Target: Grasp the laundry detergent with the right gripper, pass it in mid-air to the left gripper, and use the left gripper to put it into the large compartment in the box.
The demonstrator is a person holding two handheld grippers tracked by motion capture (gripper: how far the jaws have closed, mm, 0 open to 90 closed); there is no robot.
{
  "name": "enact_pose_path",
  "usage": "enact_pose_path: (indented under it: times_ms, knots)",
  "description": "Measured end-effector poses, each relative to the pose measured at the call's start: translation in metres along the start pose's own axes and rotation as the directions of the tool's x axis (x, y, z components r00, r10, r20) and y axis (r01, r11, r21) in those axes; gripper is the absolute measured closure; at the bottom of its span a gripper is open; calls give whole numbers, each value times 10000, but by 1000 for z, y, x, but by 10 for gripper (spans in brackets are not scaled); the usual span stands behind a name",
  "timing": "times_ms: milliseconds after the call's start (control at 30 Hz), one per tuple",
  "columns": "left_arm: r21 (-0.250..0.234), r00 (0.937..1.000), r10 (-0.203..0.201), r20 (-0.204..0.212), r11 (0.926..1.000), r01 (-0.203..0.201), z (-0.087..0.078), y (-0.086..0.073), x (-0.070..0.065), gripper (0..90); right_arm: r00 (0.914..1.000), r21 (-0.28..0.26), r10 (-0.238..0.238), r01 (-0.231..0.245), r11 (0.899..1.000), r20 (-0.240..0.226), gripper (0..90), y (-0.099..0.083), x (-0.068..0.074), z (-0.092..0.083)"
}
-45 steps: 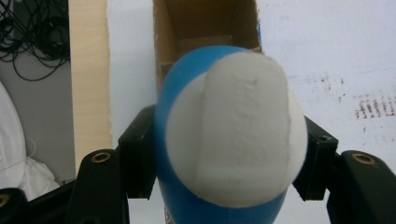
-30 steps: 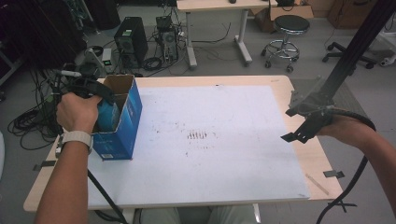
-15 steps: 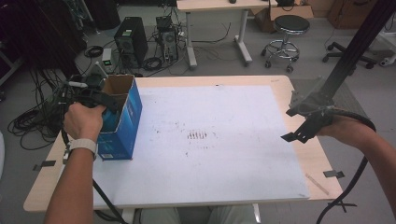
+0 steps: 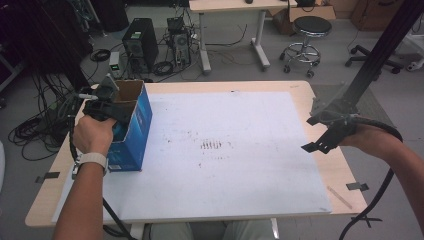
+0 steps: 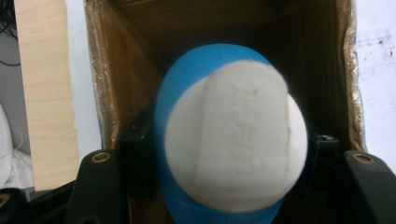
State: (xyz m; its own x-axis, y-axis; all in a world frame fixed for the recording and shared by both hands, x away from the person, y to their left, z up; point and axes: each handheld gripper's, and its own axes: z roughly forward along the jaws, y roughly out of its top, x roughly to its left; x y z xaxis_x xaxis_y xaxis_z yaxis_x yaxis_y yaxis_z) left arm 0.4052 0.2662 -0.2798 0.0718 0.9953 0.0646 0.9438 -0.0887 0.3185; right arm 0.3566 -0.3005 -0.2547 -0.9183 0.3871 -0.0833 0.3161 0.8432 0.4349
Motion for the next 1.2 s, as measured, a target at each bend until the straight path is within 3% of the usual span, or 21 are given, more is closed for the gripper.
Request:
enact_pose_path:
  times_ms: [700, 1033, 1200]
  knots:
    - [-38, 9993, -55, 359, 10000, 56, 1, 0, 6, 373, 9999, 25, -22, 22, 10000, -103, 92, -1, 1, 6]
    - [-371, 9987, -205, 473, 9991, 222, -23, 3, 9, 246, 10000, 16, -11, 11, 10000, -85, 92, -3, 2, 4]
    - [-432, 9994, 53, 356, 9991, -37, -43, 4, 8, 221, 10000, -74, -49, 49, 10000, -36, 92, -2, 4, 0]
